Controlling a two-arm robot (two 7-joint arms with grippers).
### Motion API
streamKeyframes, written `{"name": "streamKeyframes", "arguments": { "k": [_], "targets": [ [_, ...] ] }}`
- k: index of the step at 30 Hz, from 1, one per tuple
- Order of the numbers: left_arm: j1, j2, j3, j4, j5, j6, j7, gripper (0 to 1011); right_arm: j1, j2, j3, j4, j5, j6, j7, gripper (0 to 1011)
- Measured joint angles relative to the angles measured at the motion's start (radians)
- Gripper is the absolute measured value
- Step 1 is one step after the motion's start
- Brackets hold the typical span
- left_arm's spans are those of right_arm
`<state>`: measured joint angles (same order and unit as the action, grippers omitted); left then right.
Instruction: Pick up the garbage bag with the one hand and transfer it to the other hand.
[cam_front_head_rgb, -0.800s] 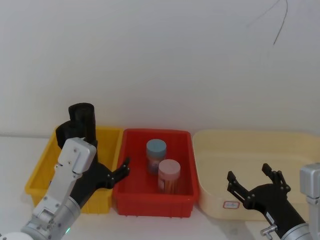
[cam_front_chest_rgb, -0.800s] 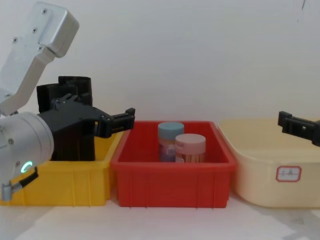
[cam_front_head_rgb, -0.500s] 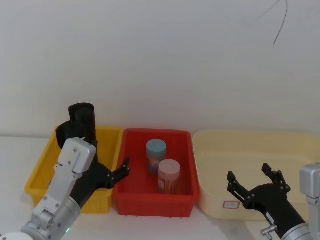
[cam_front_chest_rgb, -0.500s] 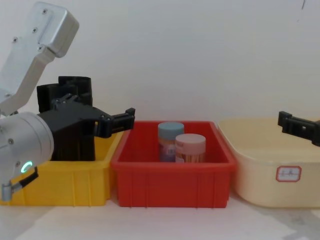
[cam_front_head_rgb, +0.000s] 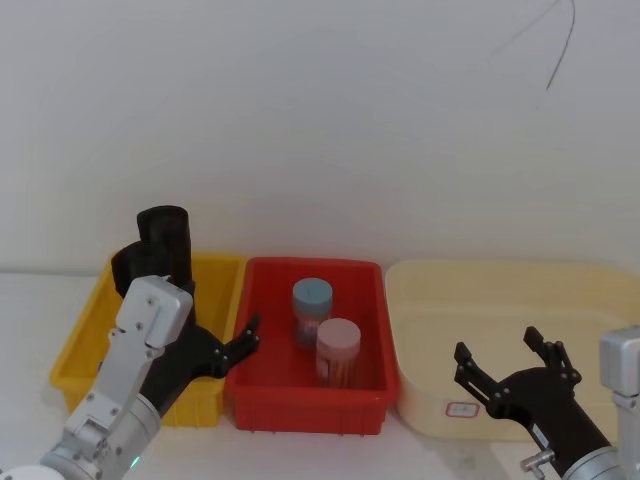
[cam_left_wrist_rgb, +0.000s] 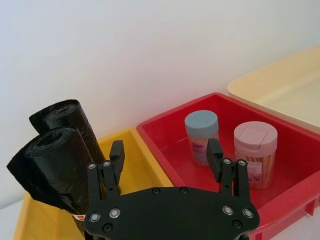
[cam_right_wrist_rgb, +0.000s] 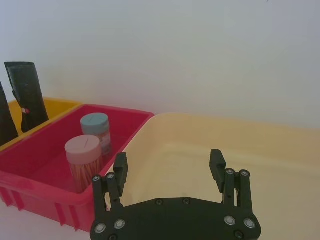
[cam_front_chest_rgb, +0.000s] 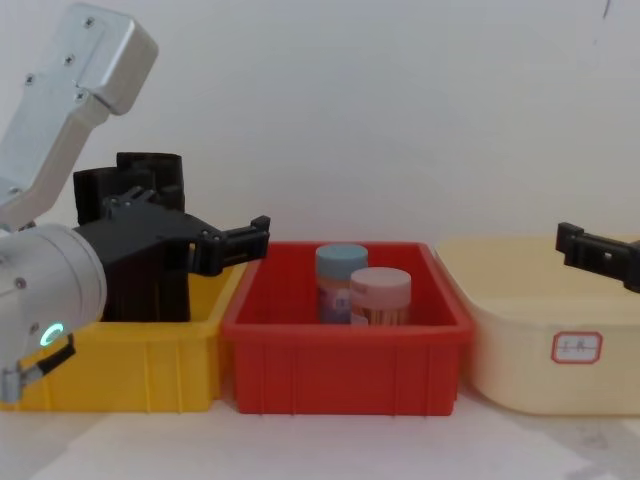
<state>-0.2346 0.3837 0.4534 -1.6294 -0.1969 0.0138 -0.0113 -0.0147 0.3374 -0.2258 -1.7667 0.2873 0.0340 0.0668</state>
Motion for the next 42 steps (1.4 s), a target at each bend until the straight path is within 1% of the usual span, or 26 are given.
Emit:
{"name": "streamKeyframes", "arguments": {
  "k": [4, 9, 12, 13, 15, 16, 19, 20, 22, 23, 26, 30, 34, 42],
  "targets": [
    [0.011, 0.006, -0.002, -0.014, 0.008, 0.0, 0.004, 1001, 0.0, 0.0, 0.0, 0.0, 0.0, 0.0, 0.0, 1000],
    [0.037, 0.015, -0.009, -0.04, 0.017, 0.005, 0.018, 1001, 0.0, 0.0, 0.0, 0.0, 0.0, 0.0, 0.0, 1000],
    [0.065, 0.024, -0.02, -0.066, 0.024, 0.013, 0.034, 1001, 0.0, 0.0, 0.0, 0.0, 0.0, 0.0, 0.0, 1000],
    [0.065, 0.024, -0.02, -0.066, 0.024, 0.013, 0.034, 1001, 0.0, 0.0, 0.0, 0.0, 0.0, 0.0, 0.0, 1000],
    [0.09, 0.031, -0.031, -0.086, 0.029, 0.021, 0.05, 1001, 0.0, 0.0, 0.0, 0.0, 0.0, 0.0, 0.0, 1000],
    [0.09, 0.031, -0.031, -0.086, 0.029, 0.021, 0.05, 1001, 0.0, 0.0, 0.0, 0.0, 0.0, 0.0, 0.0, 1000],
    [0.118, 0.039, -0.048, -0.106, 0.032, 0.03, 0.069, 1001, 0.0, 0.0, 0.0, 0.0, 0.0, 0.0, 0.0, 1000],
    [0.118, 0.039, -0.048, -0.106, 0.032, 0.03, 0.069, 1001, 0.0, 0.0, 0.0, 0.0, 0.0, 0.0, 0.0, 1000],
    [0.136, 0.043, -0.065, -0.117, 0.033, 0.037, 0.084, 1001, 0.0, 0.0, 0.0, 0.0, 0.0, 0.0, 0.0, 1000],
    [0.136, 0.043, -0.065, -0.117, 0.033, 0.037, 0.084, 1001, 0.0, 0.0, 0.0, 0.0, 0.0, 0.0, 0.0, 1000],
    [0.153, 0.044, -0.085, -0.123, 0.029, 0.044, 0.095, 1001, 0.0, 0.0, 0.0, 0.0, 0.0, 0.0, 0.0, 1000],
    [0.161, 0.041, -0.104, -0.122, 0.015, 0.047, 0.099, 1001, 0.0, 0.0, 0.0, 0.0, 0.0, 0.0, 0.0, 999],
    [0.159, 0.034, -0.122, -0.107, -0.005, 0.05, 0.098, 1001, 0.0, 0.0, 0.0, 0.0, 0.0, 0.0, 0.0, 1000],
    [0.126, 0.012, -0.143, -0.048, -0.042, 0.053, 0.07, 1001, 0.0, 0.0, 0.0, 0.0, 0.0, 0.0, 0.0, 1000]
  ]
}}
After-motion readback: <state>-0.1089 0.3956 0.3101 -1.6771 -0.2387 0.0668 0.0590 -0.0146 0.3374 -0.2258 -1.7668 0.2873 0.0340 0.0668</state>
